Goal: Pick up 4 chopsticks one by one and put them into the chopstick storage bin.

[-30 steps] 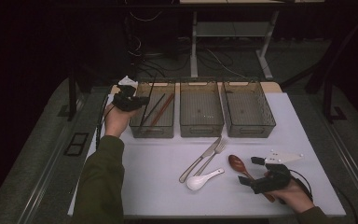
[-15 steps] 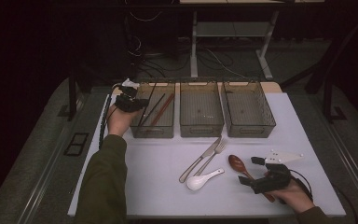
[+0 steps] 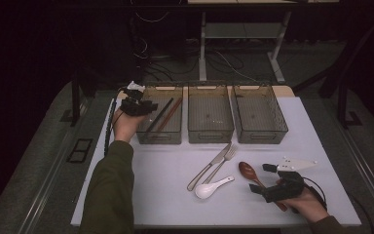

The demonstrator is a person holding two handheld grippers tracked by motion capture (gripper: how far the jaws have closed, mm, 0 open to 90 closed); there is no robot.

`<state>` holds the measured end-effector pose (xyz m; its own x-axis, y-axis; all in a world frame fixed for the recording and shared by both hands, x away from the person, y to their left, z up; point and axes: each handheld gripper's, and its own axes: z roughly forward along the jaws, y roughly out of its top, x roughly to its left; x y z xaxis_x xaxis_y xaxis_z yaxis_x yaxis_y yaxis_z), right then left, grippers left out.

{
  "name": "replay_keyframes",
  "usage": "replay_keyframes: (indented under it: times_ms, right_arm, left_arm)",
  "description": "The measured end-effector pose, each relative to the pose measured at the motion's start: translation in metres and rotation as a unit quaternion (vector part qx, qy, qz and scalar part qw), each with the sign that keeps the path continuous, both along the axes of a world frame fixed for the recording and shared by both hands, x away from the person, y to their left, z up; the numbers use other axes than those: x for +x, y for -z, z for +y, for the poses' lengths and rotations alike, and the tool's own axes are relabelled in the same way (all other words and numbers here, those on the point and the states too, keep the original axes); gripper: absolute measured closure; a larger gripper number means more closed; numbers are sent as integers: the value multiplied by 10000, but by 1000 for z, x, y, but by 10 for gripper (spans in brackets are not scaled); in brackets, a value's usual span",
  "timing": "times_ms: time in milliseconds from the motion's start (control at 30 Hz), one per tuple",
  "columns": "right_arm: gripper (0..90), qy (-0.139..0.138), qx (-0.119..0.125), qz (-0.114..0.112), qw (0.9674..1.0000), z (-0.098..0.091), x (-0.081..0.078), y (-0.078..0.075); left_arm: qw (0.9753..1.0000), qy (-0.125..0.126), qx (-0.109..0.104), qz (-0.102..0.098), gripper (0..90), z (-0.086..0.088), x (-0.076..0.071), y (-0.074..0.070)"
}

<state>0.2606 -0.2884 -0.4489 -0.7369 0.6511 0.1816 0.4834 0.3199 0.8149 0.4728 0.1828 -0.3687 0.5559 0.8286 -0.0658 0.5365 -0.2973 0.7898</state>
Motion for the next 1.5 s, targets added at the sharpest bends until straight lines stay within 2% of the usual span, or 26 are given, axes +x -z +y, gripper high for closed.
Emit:
replay_keyframes:
  times_ms: [133, 267, 367, 500, 733, 1033, 1233, 1367, 1400, 1500]
  right_arm:
    - [40, -1, -7, -3, 10000, 0, 0, 0]
    - [40, 4, -2, 0, 10000, 0, 0, 0]
    - [40, -2, -13, 4, 10000, 0, 0, 0]
    - [40, 1, -17, -4, 10000, 0, 0, 0]
    - [40, -1, -15, -4, 10000, 0, 0, 0]
    - [40, -34, 27, 1, 10000, 0, 0, 0]
    - [40, -16, 79, 14, 10000, 0, 0, -1]
    - [40, 49, 139, 16, 9999, -2, 0, -2]
    - [40, 76, 120, 30, 9999, -2, 1, -2]
    - [40, 70, 82, 8, 9999, -2, 1, -1]
  left_arm:
    - [9999, 98, -120, -57, 591, -2, -4, -5]
    - [9995, 270, -116, -139, 530, -6, -10, -11]
    - [9988, 420, -240, -114, 492, -9, -16, -15]
    - [9972, 566, -461, -167, 450, -12, -26, -20]
    - [9947, 795, -573, -310, 390, -18, -47, -23]
    - [9929, 1001, -526, -373, 297, -22, -80, -12]
    - [9915, 1102, -565, -409, 249, -22, -102, -1]
    - [9908, 1096, -661, -439, 229, -21, -117, 10]
    - [9906, 1126, -649, -415, 226, -21, -120, 13]
    - [9913, 1195, -442, -337, 174, -23, -131, 19]
